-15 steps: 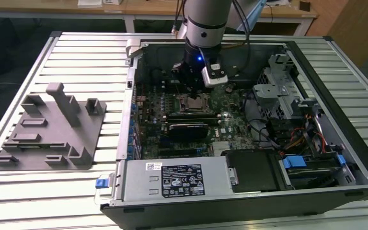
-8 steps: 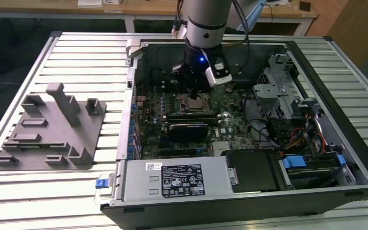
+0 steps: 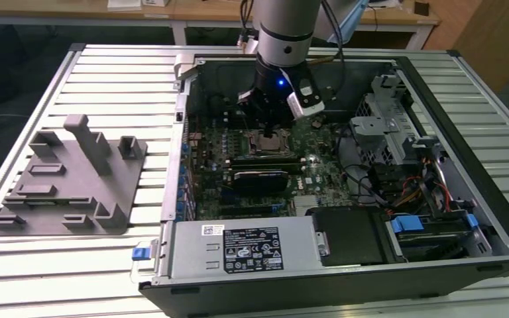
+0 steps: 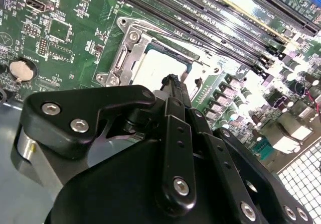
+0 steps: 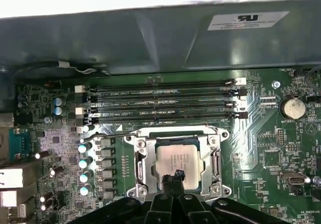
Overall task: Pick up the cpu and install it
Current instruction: 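Close the cpu cover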
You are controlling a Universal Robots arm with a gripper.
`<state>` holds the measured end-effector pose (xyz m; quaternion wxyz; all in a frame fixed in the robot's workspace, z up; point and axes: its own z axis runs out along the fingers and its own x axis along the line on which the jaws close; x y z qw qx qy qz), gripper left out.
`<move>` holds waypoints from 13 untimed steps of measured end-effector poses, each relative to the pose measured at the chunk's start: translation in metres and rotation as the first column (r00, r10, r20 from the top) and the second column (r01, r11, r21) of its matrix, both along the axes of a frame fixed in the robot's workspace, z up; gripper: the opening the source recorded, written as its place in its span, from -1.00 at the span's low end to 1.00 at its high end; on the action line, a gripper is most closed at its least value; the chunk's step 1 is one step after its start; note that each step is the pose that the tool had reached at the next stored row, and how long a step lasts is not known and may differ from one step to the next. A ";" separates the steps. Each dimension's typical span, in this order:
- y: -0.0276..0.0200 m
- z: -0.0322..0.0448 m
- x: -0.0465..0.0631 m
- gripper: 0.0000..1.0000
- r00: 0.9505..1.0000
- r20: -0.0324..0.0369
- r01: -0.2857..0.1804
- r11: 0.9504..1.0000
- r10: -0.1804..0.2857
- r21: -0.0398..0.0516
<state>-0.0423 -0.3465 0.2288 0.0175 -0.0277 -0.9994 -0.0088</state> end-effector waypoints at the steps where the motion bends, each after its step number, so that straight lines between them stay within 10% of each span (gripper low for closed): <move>1: 0.0000 -0.0001 0.000 -0.79 1.000 0.004 0.000 1.000 0.000 0.000; 8: -0.0001 -0.0023 0.000 -0.79 0.999 0.040 0.002 1.000 -0.002 0.004; 13: -0.0002 -0.0036 0.000 -0.79 0.999 0.044 0.002 1.000 -0.003 0.005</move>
